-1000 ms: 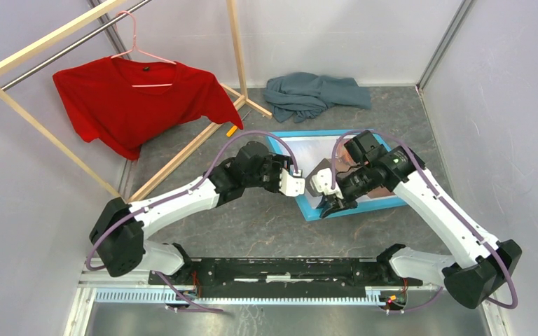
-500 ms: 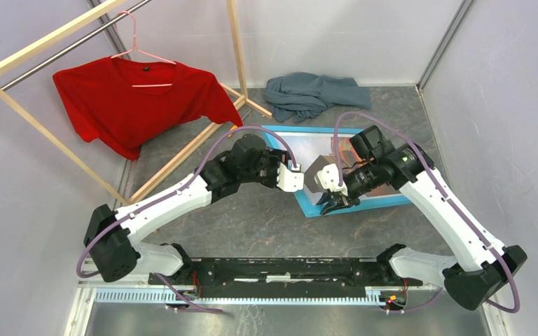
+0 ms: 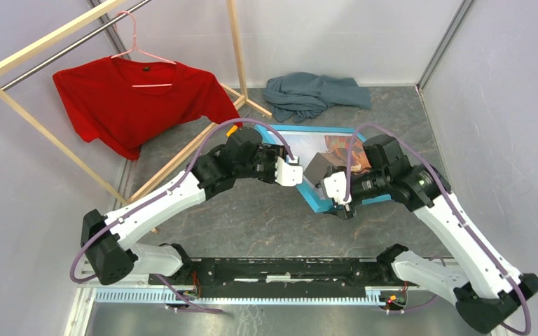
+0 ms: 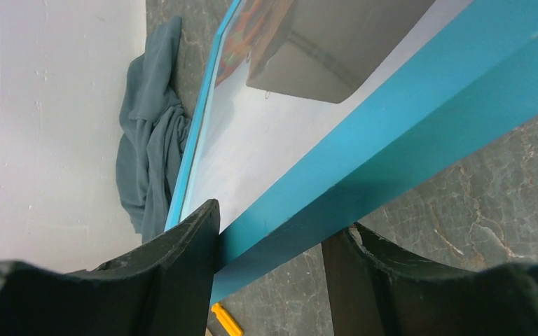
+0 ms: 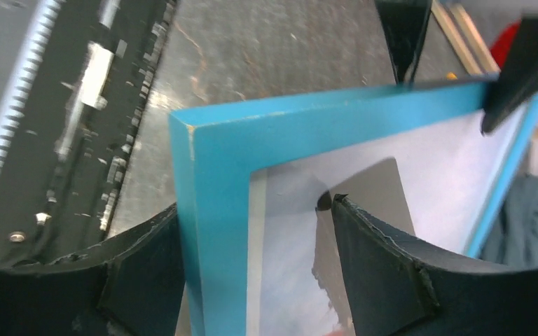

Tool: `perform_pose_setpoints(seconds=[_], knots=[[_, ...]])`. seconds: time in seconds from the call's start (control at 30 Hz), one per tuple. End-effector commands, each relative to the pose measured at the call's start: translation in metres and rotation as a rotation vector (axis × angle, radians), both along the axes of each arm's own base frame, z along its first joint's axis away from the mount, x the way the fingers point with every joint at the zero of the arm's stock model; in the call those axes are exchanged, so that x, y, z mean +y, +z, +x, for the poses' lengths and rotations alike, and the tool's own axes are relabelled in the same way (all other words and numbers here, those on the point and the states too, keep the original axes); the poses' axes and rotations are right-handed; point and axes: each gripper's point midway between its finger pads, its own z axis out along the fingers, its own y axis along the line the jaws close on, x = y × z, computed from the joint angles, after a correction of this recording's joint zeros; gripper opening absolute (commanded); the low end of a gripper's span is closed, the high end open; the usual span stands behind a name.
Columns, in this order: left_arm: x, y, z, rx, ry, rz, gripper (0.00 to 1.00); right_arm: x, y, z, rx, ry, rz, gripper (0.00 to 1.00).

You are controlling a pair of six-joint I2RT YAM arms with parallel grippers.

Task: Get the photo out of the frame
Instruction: Turn over the photo frame at the center of the board.

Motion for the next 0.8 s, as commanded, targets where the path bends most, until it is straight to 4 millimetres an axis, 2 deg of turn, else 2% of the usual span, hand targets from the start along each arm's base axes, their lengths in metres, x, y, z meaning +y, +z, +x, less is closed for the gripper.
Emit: perform_pose_setpoints(seconds=[0.0,0.2,0.3,0.4,0.53,0.6,0.67,0.7,0.77], knots=[[-0.008,0.053,-0.014,0.040,-0.010,-0.160,0.31,-0.012,-0.005,0.047,-0.193,-0.235,0.000,0.77],[-0.009,0.055,-0.015,0.061,-0.011,-0.169,0.31,-0.033,-0.014,0.079,-0.323,-0.462,0.024,0.76],[-0.010,0.053,-0.015,0.066,-0.006,-0.165,0.31,-0.041,-0.013,0.091,-0.374,-0.551,0.047,0.71],[-0.011,0.051,-0.014,0.074,-0.006,-0.162,0.31,-0.047,-0.009,0.096,-0.414,-0.604,0.081,0.60],[-0.013,0.048,-0.014,0.087,-0.009,-0.160,0.32,-0.049,-0.004,0.096,-0.436,-0.624,0.117,0.32],[-0.015,0.047,-0.013,0.093,-0.010,-0.158,0.33,-0.049,-0.001,0.096,-0.448,-0.633,0.130,0.29],[-0.018,0.046,-0.012,0.105,-0.011,-0.158,0.34,-0.050,0.003,0.097,-0.457,-0.641,0.139,0.22],[-0.019,0.045,-0.012,0.111,-0.013,-0.159,0.38,-0.050,0.004,0.096,-0.460,-0.641,0.143,0.20],[-0.022,0.045,-0.011,0.121,-0.012,-0.162,0.50,-0.051,0.010,0.097,-0.465,-0.644,0.153,0.16]])
